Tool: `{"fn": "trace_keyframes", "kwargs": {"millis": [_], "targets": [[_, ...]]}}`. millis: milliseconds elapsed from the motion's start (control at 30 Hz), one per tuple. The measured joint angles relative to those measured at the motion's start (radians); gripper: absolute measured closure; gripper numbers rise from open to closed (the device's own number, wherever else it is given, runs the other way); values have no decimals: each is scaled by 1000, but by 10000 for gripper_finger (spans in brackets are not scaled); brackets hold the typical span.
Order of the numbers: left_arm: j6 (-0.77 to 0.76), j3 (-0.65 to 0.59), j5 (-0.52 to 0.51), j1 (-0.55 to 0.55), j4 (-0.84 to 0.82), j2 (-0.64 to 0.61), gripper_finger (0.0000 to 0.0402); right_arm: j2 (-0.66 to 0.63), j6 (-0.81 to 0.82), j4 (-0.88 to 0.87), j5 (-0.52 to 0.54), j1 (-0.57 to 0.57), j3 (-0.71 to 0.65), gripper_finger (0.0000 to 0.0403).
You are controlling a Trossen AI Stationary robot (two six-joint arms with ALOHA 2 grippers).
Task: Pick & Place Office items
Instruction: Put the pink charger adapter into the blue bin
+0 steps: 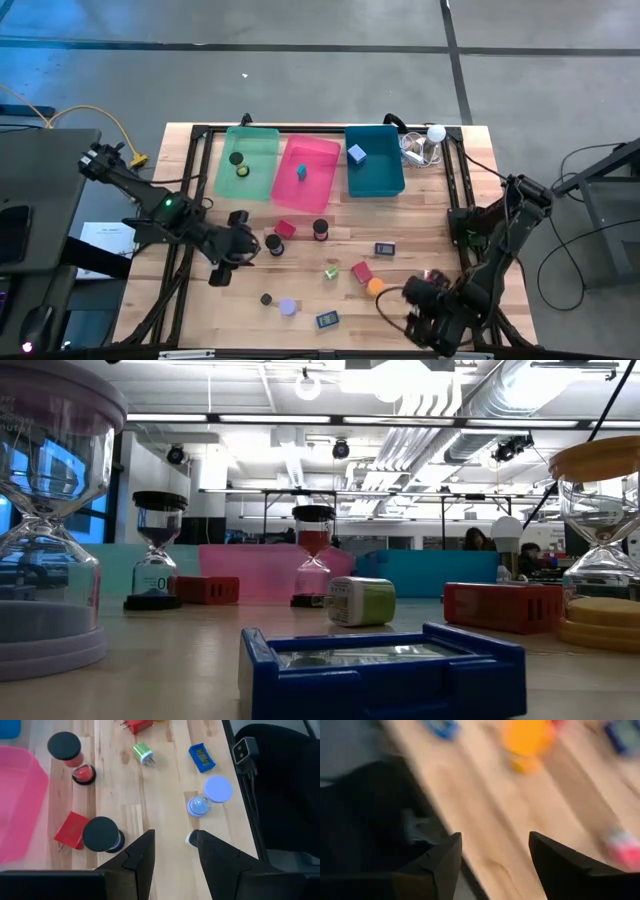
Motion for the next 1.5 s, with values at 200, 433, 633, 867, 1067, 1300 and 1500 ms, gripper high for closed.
{"fn": "trace_keyframes", "kwargs": {"millis": [200, 433, 633, 867, 1067, 1300, 1500], "targets": [[-10, 0, -58, -44, 0, 0, 258, 3, 169, -298, -122, -8, -11, 183], [-10, 0, -94, -62, 0, 0, 258, 3, 14, -312, -217, -15, -87, 183], [-10, -1, -97, -61, 0, 1, 258, 5, -85, -249, -334, -54, -193, 183], [-5, -1, -112, -61, 21, 1, 258, 5, -240, -194, -364, -143, -273, 183], [17, -1, -112, -61, 37, 1, 258, 5, -302, -170, -405, -219, -349, 183], [17, -1, -112, -61, 37, 1, 258, 5, -360, -50, -428, -232, -401, 183], [18, -1, -112, -61, 37, 1, 258, 4, -374, -33, -425, -231, -427, 183]]}}
